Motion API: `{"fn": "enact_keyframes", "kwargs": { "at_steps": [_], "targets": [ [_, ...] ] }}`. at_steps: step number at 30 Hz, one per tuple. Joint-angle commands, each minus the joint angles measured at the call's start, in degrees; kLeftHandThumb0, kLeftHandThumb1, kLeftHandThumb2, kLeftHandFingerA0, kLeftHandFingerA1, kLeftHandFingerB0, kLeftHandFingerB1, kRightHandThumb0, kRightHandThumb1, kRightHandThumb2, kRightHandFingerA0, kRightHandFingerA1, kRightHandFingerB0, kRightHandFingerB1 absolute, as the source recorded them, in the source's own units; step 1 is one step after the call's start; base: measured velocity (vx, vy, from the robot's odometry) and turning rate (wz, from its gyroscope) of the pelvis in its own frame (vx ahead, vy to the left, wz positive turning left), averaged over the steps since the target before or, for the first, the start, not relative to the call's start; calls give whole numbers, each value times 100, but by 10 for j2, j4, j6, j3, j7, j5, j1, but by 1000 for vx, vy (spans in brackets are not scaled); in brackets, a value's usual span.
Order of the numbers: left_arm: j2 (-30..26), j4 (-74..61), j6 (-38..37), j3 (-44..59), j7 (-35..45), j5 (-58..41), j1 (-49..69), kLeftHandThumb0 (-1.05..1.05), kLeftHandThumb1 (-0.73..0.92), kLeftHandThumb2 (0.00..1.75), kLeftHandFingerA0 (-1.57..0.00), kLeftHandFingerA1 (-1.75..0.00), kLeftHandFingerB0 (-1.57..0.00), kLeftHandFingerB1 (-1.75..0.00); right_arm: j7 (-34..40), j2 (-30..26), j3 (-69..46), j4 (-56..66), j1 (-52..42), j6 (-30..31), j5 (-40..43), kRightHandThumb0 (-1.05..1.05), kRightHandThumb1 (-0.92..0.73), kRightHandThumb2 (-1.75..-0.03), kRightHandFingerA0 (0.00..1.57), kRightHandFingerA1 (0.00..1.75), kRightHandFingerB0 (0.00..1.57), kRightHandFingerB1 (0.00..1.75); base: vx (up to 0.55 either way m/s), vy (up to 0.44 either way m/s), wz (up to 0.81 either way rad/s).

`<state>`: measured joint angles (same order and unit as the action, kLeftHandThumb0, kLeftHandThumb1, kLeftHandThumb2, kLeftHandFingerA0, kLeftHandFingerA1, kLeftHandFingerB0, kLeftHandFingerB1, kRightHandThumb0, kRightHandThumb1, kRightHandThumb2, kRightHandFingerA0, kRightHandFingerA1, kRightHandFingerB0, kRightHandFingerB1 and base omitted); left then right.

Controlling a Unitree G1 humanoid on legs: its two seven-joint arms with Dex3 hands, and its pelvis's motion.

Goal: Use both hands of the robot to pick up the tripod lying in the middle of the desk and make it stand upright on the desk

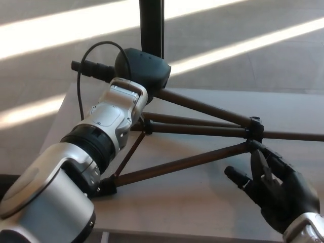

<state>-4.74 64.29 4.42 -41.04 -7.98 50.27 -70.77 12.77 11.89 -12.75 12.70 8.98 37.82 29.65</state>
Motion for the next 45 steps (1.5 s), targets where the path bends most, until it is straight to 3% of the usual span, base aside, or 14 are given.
{"fn": "enact_keyframes", "kwargs": {
  "at_steps": [1,5,6,9,11,14,15,17,18,20,21,25,28,45],
  "targets": [
    [-2,-15,-13,22,1,-14,-39,-26,73,78,-92,-126,-79,-91,66,66,-48,-49,54,14,58,-64,-61,-91,13,55,27,51,0,0,0],
    [13,-26,-19,47,-31,-28,-45,-24,67,88,-94,-130,-80,-92,95,102,-50,-67,55,17,73,-63,-59,-90,11,57,26,52,0,0,0],
    [20,-29,-14,53,-34,-31,-46,-25,68,88,-92,-127,-78,-93,99,109,-45,-77,54,20,70,-61,-74,-60,15,58,33,40,0,0,0],
    [35,-35,-6,65,-33,-38,-48,-22,57,110,-96,-104,-80,-90,114,130,-31,-92,50,9,64,-63,-58,-90,15,60,26,52,0,0,0],
    [39,-37,-12,75,-36,-45,-45,-23,65,89,-89,-137,-77,-110,113,140,-15,-97,43,6,60,-63,-58,-89,18,62,27,52,0,0,0],
    [41,-38,-9,81,-34,-44,-46,-22,62,91,-89,-138,-76,-113,107,144,10,-105,31,7,58,-65,-59,-90,17,62,26,51,0,0,0],
    [40,-38,-11,83,-38,-45,-44,-20,60,95,-90,-135,-78,-114,110,148,19,-106,25,8,54,-62,-73,-62,19,61,37,42,0,0,0],
    [39,-38,-13,86,-38,-46,-43,-20,63,94,-92,-122,-79,-98,114,161,38,-104,5,14,55,-63,-57,-91,21,63,32,54,0,0,0],
    [39,-37,-16,88,-40,-46,-42,-20,62,96,-92,-127,-80,-100,107,161,54,-101,-9,17,58,-61,-73,-61,20,71,37,45,0,0,0],
    [38,-38,-21,92,-41,-47,-40,-20,63,95,-92,-122,-81,-97,86,160,88,-103,-41,23,60,-64,-58,-97,23,71,36,62,0,0,0],
    [38,-35,-21,92,-39,-45,-43,-21,64,94,-90,-120,-80,-95,80,158,106,-104,-56,22,58,-62,-74,-61,23,92,36,53,0,0,0],
    [36,-34,-32,91,-49,-42,-42,-25,65,94,-91,-147,-81,-110,73,150,166,-107,-113,11,52,-59,-74,-62,27,93,35,50,0,0,0],
    [29,-33,-32,83,-39,-32,-50,-23,65,93,-90,-120,-80,-94,74,140,198,-101,-145,4,55,-60,-73,-61,28,95,37,50,0,0,0],
    [15,-33,-44,78,-51,-23,-48,-23,64,91,-90,-156,-78,-110,115,112,219,-40,-228,-72,87,-61,-71,-61,40,97,45,58,0,0,0]
  ]
}}
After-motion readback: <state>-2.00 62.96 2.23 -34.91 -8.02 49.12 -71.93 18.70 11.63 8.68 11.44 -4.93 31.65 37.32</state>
